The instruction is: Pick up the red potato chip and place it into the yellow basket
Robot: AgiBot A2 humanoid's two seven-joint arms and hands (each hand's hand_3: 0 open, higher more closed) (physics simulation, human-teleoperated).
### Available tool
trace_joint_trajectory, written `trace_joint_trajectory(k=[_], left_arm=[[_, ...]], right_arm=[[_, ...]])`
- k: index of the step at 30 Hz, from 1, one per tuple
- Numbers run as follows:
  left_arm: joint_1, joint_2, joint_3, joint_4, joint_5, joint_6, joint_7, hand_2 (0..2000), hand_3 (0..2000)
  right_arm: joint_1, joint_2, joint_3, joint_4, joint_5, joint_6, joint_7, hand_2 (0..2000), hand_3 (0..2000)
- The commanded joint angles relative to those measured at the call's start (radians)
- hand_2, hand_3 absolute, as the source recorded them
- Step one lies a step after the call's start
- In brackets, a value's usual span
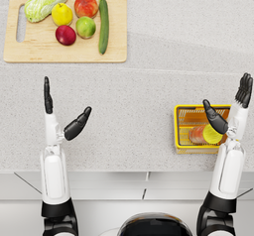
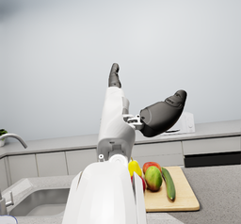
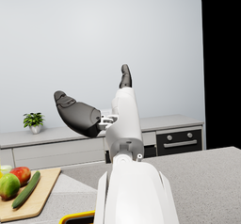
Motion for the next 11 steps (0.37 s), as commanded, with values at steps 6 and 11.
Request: trace_joint_trajectory(k=[6,11], left_arm=[[-0.009,0.004,-0.052,0.067,0.0,0.0,0.0,0,0],[-0.014,0.005,-0.059,0.075,0.0,0.0,0.0,0,0]], right_arm=[[-0.007,0.0,-0.015,-0.015,0.0,-0.004,0.008,0,0],[-0.01,-0.001,-0.016,-0.018,0.0,-0.004,0.009,0,0]])
